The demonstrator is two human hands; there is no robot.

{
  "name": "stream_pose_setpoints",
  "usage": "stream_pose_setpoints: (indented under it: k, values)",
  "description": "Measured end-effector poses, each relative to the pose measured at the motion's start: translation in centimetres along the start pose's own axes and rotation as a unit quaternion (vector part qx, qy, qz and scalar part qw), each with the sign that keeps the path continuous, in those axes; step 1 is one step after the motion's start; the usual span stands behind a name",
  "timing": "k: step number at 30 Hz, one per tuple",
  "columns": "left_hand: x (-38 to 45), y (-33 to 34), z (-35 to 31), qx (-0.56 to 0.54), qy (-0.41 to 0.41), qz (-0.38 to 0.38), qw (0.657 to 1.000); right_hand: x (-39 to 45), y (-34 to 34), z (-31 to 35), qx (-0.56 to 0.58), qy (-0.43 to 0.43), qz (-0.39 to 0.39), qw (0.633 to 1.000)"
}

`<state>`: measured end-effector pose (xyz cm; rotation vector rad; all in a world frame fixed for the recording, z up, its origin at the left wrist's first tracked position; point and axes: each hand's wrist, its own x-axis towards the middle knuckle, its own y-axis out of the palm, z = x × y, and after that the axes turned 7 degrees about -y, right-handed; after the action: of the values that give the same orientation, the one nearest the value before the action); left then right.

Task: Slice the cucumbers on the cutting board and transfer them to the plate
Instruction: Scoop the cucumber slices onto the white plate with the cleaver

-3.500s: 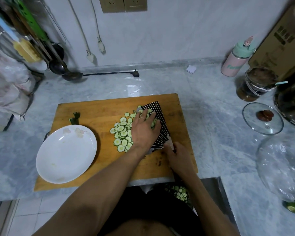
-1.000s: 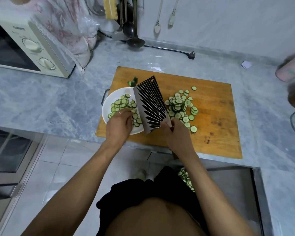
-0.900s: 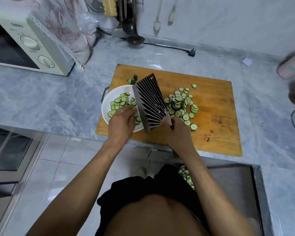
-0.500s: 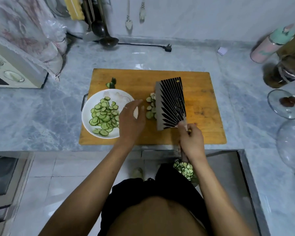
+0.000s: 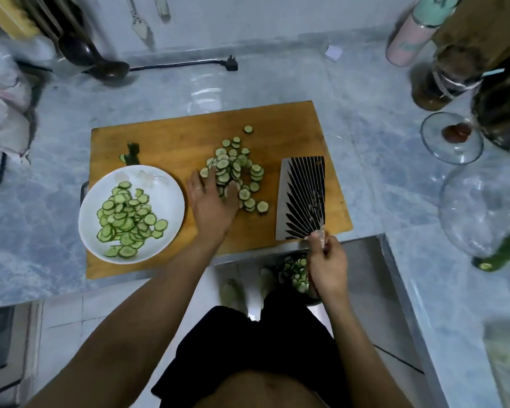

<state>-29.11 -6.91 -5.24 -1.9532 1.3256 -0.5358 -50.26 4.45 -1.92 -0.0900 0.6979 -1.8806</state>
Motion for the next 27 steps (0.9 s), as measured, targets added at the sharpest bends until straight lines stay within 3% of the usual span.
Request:
stream_pose_setpoints:
  k: [8,27]
  values:
    - [2.3,1.2,-1.4,0.004,0.009,0.012,1.0,1.3,2.5,0.9,-0.024,-0.051,0.034,0.998]
    - [0.0,3.7,-5.1,-0.134,-0.016,-0.001,0.991,5.5,4.3,3.0,-0.007,-0.139,0.178,0.974]
